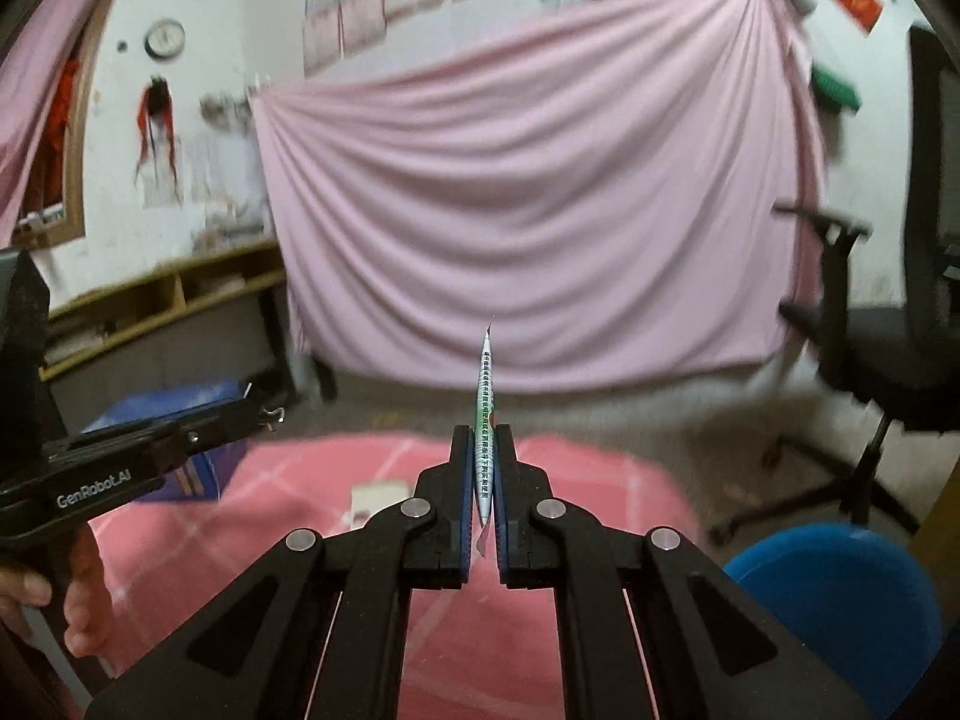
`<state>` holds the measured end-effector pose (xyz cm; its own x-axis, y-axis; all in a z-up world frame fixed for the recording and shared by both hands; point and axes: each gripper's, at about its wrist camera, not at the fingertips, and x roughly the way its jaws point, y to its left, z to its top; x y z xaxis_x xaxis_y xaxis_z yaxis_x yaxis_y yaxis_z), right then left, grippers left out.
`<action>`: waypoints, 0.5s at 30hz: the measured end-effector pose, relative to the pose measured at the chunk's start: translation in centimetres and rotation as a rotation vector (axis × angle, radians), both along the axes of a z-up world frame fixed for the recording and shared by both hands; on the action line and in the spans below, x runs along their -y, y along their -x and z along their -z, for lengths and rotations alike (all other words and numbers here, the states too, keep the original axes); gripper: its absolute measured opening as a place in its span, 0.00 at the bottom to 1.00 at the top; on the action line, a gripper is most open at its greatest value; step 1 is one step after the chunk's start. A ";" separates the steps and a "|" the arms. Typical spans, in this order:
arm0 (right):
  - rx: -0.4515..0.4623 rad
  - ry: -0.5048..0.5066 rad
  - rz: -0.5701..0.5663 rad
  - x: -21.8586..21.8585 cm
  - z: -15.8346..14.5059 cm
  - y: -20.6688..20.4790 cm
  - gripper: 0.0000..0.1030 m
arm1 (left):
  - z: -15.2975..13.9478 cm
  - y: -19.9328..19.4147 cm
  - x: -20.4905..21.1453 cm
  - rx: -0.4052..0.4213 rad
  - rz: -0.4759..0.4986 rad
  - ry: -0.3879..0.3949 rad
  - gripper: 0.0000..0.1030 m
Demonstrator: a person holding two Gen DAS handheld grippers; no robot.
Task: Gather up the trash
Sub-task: 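Carry the black clip and white strip over the blue bucket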
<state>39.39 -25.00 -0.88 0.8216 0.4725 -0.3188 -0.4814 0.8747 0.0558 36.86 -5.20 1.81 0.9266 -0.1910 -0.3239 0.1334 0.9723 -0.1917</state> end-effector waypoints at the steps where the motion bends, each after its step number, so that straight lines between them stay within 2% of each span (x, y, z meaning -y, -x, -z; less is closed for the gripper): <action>1: 0.030 -0.014 0.009 0.6 -0.5 0.4 0.04 | -0.4 0.3 0.6 0.020 0.007 -0.005 0.11; 9: 0.194 -0.101 0.102 5.6 -3.3 3.1 0.04 | -2.5 1.0 6.1 0.100 0.083 -0.039 0.11; 15: 0.213 -0.136 0.178 9.5 -3.5 4.1 0.04 | -2.7 0.9 10.4 0.116 0.144 -0.078 0.11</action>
<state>35.31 -34.54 2.66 0.9369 0.3417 -0.0738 -0.3347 0.9378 0.0927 35.91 -15.59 4.50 0.9236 -0.3028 -0.2352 0.2890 0.9529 -0.0920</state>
